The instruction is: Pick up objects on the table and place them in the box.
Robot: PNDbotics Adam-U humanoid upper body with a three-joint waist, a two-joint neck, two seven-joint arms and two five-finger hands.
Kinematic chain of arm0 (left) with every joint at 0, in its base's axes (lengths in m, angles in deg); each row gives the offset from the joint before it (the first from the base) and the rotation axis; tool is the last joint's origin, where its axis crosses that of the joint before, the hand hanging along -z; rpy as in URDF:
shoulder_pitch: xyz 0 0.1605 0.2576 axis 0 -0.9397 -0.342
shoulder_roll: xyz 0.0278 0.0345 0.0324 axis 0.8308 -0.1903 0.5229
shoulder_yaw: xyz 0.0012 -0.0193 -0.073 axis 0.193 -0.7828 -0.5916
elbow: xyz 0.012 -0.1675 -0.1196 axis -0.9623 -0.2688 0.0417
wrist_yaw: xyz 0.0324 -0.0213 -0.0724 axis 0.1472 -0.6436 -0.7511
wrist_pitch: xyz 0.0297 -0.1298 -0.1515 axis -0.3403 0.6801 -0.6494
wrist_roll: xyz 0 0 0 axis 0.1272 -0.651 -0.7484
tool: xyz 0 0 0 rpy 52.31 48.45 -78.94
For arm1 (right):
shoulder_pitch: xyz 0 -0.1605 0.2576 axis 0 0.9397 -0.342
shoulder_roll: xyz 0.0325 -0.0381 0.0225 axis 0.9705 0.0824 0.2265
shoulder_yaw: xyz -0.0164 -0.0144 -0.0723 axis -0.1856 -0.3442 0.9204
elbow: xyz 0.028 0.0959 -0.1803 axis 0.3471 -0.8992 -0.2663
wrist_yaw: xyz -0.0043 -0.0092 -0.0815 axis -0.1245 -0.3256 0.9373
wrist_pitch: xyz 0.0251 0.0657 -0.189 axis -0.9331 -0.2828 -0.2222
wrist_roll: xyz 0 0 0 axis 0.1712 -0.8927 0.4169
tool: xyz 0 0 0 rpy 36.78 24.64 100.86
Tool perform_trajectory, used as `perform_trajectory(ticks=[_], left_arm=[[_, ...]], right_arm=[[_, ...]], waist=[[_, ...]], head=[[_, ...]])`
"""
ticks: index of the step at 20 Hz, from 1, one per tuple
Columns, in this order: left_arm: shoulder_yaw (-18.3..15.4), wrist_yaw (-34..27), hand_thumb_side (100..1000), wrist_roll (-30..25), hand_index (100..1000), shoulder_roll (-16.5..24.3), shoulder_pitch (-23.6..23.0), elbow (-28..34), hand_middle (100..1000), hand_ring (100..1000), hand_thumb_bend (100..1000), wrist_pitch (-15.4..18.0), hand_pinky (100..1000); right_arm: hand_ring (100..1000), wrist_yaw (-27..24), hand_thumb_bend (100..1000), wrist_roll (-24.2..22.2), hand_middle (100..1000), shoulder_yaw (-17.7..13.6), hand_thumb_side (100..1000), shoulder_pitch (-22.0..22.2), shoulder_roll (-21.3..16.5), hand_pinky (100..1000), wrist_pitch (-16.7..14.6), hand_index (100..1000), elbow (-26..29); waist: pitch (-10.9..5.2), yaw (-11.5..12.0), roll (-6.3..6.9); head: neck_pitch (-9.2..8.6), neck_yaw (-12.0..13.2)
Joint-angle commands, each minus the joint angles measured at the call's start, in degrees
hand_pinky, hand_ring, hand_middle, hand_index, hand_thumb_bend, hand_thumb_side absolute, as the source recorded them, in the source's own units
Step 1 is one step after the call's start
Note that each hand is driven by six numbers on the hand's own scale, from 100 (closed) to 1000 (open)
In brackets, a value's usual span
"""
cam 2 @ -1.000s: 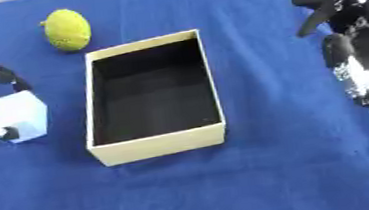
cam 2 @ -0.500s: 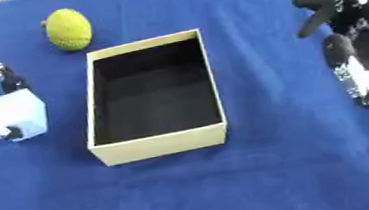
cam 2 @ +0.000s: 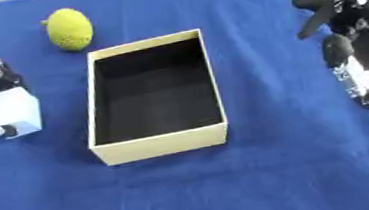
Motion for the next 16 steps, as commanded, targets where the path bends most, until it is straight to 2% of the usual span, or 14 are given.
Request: perform_trajectory(ticks=[1,3,5,10,16], left_arm=[[-1.7,-1.1,143,-0.3,672,0.5,1.6,2.2,349,502,100,0.1,675],[-3.8,-2.5,147,1.1,671,-1.7,3.9,4.5,347,499,100,1.1,675],[-4.3,-4.1,155,1.6,669,-4.0,6.5,7.0,343,495,100,0.6,673],[-3.5,-7.8,179,-0.5,670,-9.7,11.9,9.8,340,490,100,-2.6,665],[-2.1,-9.5,184,-0.7,672,-16.1,15.9,11.3,341,490,100,-3.9,665]], right_arm=[[896,-0.2,100,0.0,554,-0.2,470,-0.2,-0.6,1000,0.0,912,0.8],[896,-0.5,100,0.1,554,-0.3,470,-0.1,-0.9,1000,-0.2,911,0.8],[895,-0.7,100,0.2,555,-0.4,470,-0.1,-1.2,1000,-0.3,911,0.8],[895,-1.1,100,0.4,556,-0.7,470,0.0,-1.3,1000,-0.4,911,0.8],[896,-1.6,100,1.1,559,-1.3,470,0.0,-1.2,1000,-0.1,911,0.8]], waist=[[-1.58,-0.1,-0.22],[-1.85,0.1,-0.17],[-2.02,0.4,-0.16],[-2.42,0.5,-0.16],[-2.83,0.1,0.30]], head=[[0.24,0.7],[0.64,0.6],[0.72,0.5],[0.90,0.5],[1.06,1.0]])
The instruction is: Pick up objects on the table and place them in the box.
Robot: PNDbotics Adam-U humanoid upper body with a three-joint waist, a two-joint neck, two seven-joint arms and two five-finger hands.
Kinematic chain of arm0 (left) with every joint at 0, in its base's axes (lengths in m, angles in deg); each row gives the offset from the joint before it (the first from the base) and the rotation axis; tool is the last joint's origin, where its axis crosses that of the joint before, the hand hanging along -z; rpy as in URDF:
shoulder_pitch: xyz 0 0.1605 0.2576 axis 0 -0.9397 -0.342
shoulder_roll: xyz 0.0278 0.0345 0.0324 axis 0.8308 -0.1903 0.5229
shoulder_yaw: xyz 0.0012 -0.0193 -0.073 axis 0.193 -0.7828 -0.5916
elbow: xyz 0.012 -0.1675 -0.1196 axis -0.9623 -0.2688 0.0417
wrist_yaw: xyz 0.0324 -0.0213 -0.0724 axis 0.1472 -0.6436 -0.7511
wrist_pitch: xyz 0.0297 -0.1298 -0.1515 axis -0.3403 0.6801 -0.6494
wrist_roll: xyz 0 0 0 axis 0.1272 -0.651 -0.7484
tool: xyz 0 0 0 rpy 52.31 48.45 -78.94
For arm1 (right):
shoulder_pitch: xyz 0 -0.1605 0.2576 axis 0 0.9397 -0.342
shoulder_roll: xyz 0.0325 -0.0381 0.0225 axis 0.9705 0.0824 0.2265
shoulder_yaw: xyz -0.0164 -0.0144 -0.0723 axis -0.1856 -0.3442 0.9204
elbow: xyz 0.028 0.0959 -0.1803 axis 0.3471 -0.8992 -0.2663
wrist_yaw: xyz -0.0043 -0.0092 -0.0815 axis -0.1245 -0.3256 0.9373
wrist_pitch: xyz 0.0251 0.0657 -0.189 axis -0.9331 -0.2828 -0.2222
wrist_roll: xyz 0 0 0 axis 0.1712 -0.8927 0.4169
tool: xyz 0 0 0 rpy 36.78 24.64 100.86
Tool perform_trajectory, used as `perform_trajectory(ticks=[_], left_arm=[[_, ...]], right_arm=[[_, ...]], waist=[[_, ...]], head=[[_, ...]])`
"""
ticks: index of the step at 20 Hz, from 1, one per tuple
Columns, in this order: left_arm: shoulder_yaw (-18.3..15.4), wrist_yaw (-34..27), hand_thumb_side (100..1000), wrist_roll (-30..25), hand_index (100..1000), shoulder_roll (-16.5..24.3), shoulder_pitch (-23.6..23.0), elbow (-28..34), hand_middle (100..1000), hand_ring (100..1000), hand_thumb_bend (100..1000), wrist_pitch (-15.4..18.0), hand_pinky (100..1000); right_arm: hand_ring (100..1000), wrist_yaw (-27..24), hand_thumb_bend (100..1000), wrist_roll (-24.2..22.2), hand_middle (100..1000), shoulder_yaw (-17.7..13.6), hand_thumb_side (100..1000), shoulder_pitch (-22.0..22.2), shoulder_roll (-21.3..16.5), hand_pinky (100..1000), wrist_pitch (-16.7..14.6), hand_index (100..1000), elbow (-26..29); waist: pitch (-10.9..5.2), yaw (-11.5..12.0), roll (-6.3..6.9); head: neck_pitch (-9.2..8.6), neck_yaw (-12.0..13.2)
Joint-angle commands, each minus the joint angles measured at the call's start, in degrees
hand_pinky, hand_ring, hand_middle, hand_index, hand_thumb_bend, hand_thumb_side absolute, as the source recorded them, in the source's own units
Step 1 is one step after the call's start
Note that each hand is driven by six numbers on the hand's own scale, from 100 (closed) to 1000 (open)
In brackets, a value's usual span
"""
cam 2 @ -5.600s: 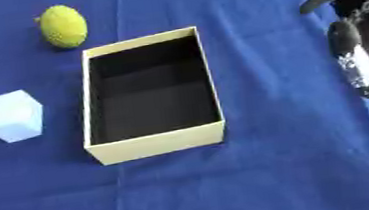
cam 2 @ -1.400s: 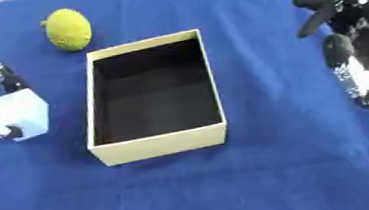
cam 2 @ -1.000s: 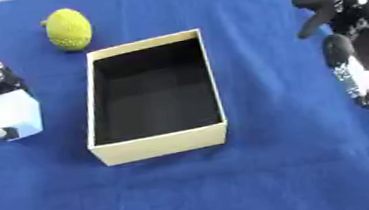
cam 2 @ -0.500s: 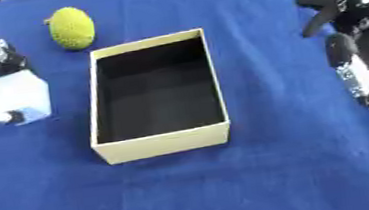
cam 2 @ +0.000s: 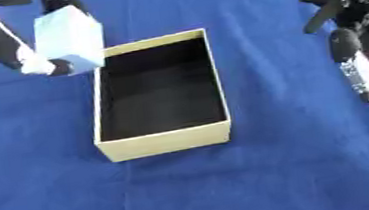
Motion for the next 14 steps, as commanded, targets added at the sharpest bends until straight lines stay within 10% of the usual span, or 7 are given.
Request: perform_trajectory(ticks=[1,14], left_arm=[[0.2,-0.6,185,0.0,672,-2.2,2.6,1.0,342,491,100,-0.6,665],[5.5,3.9,147,0.0,714,-9.4,3.4,-8.0,411,557,100,0.5,705]], right_arm=[[896,-0.6,100,0.5,559,-0.8,470,-0.3,-1.1,1000,0.2,911,0.8],[897,-1.8,100,0.6,560,-1.1,470,-0.8,-0.8,1000,0.7,911,0.8]], waist=[[-1.59,-0.1,0.03],[-1.70,-1.2,0.57]], head=[[0.20,0.4],[0.82,1.0]])
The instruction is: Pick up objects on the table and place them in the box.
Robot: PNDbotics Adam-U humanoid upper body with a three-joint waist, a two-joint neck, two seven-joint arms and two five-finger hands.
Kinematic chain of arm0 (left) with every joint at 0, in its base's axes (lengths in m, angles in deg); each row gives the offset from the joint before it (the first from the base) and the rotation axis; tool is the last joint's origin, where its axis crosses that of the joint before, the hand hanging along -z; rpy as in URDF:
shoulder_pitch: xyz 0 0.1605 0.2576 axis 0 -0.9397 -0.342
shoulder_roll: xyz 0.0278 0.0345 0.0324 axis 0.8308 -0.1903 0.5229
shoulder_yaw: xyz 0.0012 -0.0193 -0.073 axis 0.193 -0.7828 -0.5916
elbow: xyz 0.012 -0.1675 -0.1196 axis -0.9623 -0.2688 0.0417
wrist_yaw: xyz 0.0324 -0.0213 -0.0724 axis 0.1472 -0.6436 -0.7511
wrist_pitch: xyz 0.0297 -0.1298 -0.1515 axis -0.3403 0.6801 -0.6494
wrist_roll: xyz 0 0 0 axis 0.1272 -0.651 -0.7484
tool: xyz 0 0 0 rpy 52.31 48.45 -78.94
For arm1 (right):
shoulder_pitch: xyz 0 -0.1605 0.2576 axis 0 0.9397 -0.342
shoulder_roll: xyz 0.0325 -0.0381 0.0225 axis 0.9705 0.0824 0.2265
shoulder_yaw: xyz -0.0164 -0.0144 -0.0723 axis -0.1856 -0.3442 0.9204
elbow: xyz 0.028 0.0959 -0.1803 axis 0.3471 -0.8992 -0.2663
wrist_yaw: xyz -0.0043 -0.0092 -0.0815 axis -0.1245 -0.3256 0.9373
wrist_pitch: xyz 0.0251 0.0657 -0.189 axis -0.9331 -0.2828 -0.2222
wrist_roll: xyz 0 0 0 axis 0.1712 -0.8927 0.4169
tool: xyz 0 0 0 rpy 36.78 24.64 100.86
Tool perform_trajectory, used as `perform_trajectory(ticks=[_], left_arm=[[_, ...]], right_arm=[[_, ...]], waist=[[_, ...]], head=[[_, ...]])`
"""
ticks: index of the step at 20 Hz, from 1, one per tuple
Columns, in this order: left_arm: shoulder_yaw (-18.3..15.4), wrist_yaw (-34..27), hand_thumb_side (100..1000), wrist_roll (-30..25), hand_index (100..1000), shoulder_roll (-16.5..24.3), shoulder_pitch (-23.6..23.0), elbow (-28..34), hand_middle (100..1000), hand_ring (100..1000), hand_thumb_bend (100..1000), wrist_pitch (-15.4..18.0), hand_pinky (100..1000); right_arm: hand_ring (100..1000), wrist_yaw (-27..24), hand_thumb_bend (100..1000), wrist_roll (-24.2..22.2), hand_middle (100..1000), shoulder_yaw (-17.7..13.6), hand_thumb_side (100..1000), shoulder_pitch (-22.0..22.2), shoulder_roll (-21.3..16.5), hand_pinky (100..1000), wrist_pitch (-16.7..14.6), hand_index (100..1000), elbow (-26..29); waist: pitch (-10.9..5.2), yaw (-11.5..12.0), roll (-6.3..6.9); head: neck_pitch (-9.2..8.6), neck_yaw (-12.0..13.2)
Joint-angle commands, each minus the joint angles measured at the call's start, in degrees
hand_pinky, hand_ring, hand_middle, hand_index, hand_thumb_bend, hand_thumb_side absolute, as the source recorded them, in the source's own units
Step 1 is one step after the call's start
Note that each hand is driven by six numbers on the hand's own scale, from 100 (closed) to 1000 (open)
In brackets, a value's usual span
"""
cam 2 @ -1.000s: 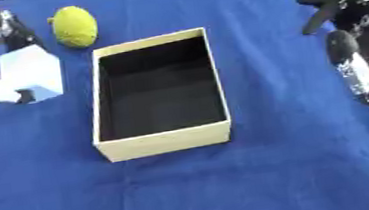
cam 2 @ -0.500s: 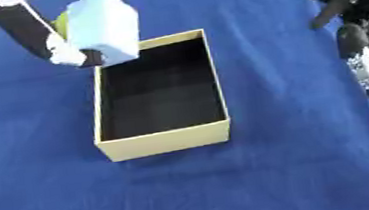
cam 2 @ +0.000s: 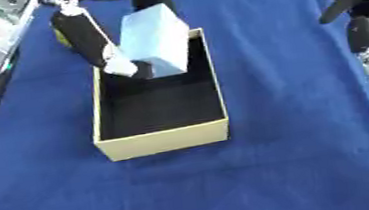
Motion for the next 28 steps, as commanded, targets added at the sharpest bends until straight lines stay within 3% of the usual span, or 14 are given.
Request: perform_trajectory(ticks=[1,8,10,11,12,14,17,24,25,26,27,28], left_arm=[[0.4,2.5,146,0.0,716,-0.3,0.6,-2.9,415,560,100,0.7,706],[0.3,5.4,158,0.0,807,-1.8,0.1,-6.2,530,680,100,3.7,776],[0.0,5.4,392,0.0,860,-1.9,-0.1,-5.9,618,773,140,4.2,873],[0.0,5.4,464,0.0,873,-1.8,-0.2,-5.8,646,796,177,4.5,894],[0.0,5.5,610,0.0,900,-1.8,-0.3,-5.7,701,840,266,5.0,934],[0.1,6.2,716,0.0,918,-1.6,-0.3,-5.5,758,887,340,6.1,964],[-0.7,8.0,668,0.0,931,-1.3,-0.2,-5.1,786,906,350,7.0,967],[-1.1,8.5,655,0.0,933,-0.5,-0.1,-4.7,787,903,350,7.3,963],[-1.0,8.6,556,0.0,946,-0.4,-0.1,-4.8,815,922,359,7.5,981],[-0.7,9.0,556,0.0,946,-0.3,-0.1,-4.9,815,922,359,7.8,981],[-0.5,9.3,192,0.0,947,-0.2,-0.1,-5.0,829,928,307,8.2,987],[-0.5,9.4,192,0.0,947,-0.1,-0.1,-5.0,829,928,307,8.5,987]], right_arm=[[897,-0.6,100,0.0,559,-0.6,470,-0.5,-0.7,1000,0.3,911,0.8],[898,-0.4,100,-0.1,557,-0.7,470,-0.5,-0.1,1000,0.8,911,0.8],[898,-0.4,100,-0.1,556,-0.7,470,-0.4,-0.1,1000,0.9,910,0.8],[898,-0.4,100,-0.1,556,-0.7,470,-0.4,0.0,1000,0.9,910,0.8],[898,-0.4,100,-0.1,555,-0.7,470,-0.4,0.0,1000,0.9,909,0.8],[897,-0.4,100,-0.2,554,-0.6,470,-0.4,0.0,1000,1.0,909,0.8],[896,-0.4,100,-0.4,552,-0.5,470,-0.3,0.1,1000,1.2,908,0.8],[895,-0.4,100,-0.5,550,-0.5,470,0.0,0.3,1000,1.7,907,0.8],[895,-0.5,100,-0.5,549,-0.5,470,0.0,0.3,1000,1.7,906,0.8],[895,-0.5,100,-0.5,549,-0.5,470,0.0,0.3,1000,1.7,906,0.8],[895,-0.6,100,-0.5,549,-0.5,470,0.0,0.3,1000,1.7,906,0.8],[895,-0.6,100,-0.5,549,-0.5,470,0.1,0.4,1000,1.8,906,0.8]], waist=[[-1.44,-0.2,-0.19],[-1.22,-0.5,-0.14],[-1.23,-0.5,-0.14],[-1.24,-0.5,-0.12],[-1.25,-0.5,-0.11],[-1.26,-0.5,-0.08],[-1.27,-0.4,-0.04],[-1.41,-0.1,-0.05],[-1.48,0.0,-0.06],[-1.53,0.0,-0.06],[-1.57,0.0,-0.06],[-1.62,0.0,-0.05]], head=[[0.34,0.2],[0.54,0.1],[0.47,0.1],[0.44,0.1],[0.42,0.1],[0.38,0.0],[0.41,-0.1],[0.38,-0.2],[0.40,-0.2],[0.41,-0.2],[0.43,-0.2],[0.47,-0.2]])
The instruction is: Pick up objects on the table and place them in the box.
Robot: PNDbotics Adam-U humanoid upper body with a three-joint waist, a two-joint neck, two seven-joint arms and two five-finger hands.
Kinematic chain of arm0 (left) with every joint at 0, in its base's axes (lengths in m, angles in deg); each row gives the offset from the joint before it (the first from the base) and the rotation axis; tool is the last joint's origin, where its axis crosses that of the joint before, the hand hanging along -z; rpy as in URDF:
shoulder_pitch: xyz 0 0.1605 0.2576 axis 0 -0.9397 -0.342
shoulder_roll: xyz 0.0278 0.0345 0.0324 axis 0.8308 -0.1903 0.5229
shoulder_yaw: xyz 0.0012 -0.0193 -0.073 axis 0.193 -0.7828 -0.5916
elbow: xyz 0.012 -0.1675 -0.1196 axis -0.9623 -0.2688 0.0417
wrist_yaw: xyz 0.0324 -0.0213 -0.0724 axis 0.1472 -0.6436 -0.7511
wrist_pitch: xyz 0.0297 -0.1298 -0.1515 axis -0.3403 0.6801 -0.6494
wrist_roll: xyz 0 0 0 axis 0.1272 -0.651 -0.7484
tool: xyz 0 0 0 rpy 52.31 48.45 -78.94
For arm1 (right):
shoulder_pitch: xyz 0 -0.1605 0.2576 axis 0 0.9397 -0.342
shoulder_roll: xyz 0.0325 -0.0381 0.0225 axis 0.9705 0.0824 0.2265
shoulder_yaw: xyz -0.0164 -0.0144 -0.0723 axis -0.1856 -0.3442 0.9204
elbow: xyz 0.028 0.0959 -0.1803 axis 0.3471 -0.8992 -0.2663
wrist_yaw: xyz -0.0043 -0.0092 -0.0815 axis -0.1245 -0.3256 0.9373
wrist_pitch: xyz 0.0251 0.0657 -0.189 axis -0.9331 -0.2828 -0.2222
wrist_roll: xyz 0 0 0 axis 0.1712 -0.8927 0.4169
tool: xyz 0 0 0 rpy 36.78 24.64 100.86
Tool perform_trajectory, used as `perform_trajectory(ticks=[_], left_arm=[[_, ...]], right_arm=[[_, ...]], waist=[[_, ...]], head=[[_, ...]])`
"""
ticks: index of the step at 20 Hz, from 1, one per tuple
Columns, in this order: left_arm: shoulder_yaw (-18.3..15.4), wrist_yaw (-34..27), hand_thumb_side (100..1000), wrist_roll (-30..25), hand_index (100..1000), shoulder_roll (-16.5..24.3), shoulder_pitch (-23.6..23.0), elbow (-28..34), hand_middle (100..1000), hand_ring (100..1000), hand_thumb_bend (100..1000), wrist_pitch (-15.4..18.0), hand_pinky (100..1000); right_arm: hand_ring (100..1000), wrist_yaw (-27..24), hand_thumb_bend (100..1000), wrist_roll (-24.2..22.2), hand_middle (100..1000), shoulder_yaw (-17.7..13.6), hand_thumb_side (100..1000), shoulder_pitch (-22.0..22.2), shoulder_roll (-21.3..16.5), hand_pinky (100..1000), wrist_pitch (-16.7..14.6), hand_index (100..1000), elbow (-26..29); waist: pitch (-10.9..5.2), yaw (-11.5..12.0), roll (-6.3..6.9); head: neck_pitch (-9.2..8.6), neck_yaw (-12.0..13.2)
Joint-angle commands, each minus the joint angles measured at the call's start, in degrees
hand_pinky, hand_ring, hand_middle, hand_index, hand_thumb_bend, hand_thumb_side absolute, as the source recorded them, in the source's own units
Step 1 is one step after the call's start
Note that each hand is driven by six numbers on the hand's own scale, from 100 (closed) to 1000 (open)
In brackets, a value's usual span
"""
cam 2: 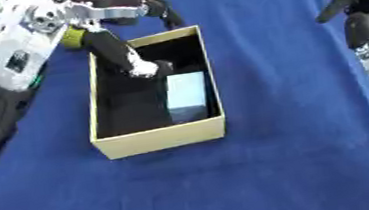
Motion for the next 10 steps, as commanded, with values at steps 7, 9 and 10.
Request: perform_trajectory(ticks=[7,9,10], left_arm=[[-3.9,-1.4,218,-2.3,934,3.6,1.8,2.9,812,913,267,0.4,962],[-5.9,-1.1,170,-2.3,924,5.1,2.2,3.2,799,919,307,-1.0,964],[-7.1,-0.6,157,-1.9,922,6.1,2.4,2.8,799,922,322,-1.8,966]], right_arm=[[894,-0.8,100,0.2,547,-0.5,470,0.1,-0.5,1000,0.8,904,0.8],[893,-0.8,100,0.3,548,-0.6,470,0.1,-0.6,1000,0.7,904,0.8],[893,-0.8,100,0.4,548,-0.7,470,0.1,-0.8,1000,0.6,903,0.8]], waist=[[-1.78,0.1,-0.12],[-1.77,0.1,-0.05],[-1.77,0.3,-0.04]], head=[[0.29,-0.2],[0.25,-0.4],[0.19,-0.7]])
